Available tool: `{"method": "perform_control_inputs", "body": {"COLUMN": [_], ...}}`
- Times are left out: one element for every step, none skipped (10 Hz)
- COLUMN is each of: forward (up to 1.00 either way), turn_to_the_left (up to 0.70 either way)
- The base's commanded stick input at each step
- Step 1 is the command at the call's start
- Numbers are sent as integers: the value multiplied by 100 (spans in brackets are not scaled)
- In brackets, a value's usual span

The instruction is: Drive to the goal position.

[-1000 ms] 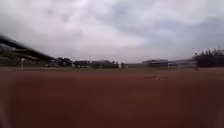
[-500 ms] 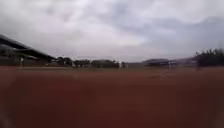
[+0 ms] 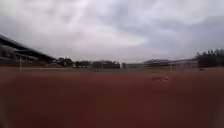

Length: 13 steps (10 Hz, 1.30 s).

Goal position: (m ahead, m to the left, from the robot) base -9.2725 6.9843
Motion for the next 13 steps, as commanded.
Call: {"method": "perform_control_inputs", "body": {"forward": [70, 70, 70, 70, 70, 70, 70, 70, 70, 70, 70, 70, 70], "turn_to_the_left": [0, 0, 0, 0, 0, 0, -4, -17, -32, -32, -32, -32, -32]}}
